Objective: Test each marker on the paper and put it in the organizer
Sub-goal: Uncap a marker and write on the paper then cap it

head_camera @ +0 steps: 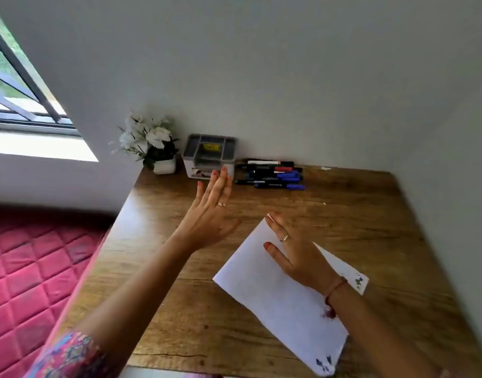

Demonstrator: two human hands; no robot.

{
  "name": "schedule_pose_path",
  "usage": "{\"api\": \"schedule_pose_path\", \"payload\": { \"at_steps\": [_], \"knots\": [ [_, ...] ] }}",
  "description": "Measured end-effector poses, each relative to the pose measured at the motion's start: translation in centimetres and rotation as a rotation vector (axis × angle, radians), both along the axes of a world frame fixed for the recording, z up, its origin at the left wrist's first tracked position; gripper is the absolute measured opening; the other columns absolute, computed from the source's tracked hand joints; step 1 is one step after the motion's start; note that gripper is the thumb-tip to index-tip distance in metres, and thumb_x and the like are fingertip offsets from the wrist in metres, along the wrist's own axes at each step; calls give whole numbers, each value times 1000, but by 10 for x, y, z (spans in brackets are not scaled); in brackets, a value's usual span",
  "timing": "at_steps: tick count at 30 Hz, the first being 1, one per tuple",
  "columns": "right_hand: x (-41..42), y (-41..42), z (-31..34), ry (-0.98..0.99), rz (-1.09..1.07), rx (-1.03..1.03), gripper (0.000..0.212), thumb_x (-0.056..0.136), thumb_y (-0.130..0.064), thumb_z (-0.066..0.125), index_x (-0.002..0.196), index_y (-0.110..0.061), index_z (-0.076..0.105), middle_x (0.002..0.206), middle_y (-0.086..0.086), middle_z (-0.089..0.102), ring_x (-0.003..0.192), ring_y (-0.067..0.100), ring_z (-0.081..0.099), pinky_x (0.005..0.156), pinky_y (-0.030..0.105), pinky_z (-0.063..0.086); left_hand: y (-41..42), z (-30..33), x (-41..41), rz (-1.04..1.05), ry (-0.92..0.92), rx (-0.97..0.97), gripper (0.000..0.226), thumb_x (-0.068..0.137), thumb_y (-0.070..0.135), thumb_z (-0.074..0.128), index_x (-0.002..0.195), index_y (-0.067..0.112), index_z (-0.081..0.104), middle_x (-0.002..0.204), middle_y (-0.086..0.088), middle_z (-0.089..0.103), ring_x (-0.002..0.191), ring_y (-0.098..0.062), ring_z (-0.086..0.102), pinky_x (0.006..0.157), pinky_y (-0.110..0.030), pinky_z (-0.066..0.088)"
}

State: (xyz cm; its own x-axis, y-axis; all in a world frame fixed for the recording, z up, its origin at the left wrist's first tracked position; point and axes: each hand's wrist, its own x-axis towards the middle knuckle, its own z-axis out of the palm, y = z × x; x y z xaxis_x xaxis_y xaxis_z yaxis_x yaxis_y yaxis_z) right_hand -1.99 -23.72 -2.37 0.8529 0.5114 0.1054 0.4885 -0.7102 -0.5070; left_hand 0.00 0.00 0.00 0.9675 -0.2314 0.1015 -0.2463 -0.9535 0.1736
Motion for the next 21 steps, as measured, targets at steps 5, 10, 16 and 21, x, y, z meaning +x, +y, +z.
{"api": "schedule_pose_path", "payload": {
  "at_steps": [5, 10, 16, 21],
  "knots": [
    [-1, -9, -27, 92, 87, -202, 73, 88, -65, 27, 148, -27, 11, 152, -16, 0, 141, 1, -3, 117, 33, -2, 10, -30, -6, -173, 404, 164, 93, 89, 63, 34, 143, 13, -23, 143, -3, -36, 133, -21, -35, 114, -49, -15],
    [14, -19, -34, 97, 180, -315, 78, 86, -69, 29, 149, -30, 4, 156, -14, -2, 143, 1, -7, 119, 37, -3, 11, -42, 5, -280, 435, 80, 90, 83, 69, 35, 140, 28, -21, 154, 3, -22, 136, -13, -28, 112, -44, -20],
    [20, -24, -32, 35, 243, -353, 75, 87, -70, 27, 147, -37, -4, 154, -20, -12, 139, -6, -15, 115, 26, -11, 3, -59, 20, -439, 268, 99, 82, 80, 76, 34, 146, 43, -4, 156, 9, -13, 143, -9, -18, 108, -40, -26],
    [24, -25, -39, -4, 275, -356, 75, 86, -71, 25, 147, -39, -3, 153, -24, -11, 139, -9, -13, 113, 22, -11, 5, -71, 23, -504, 203, 127, 74, 78, 79, 27, 142, 55, -1, 156, 8, -20, 142, -11, -23, 111, -44, -22]
  ]
}}
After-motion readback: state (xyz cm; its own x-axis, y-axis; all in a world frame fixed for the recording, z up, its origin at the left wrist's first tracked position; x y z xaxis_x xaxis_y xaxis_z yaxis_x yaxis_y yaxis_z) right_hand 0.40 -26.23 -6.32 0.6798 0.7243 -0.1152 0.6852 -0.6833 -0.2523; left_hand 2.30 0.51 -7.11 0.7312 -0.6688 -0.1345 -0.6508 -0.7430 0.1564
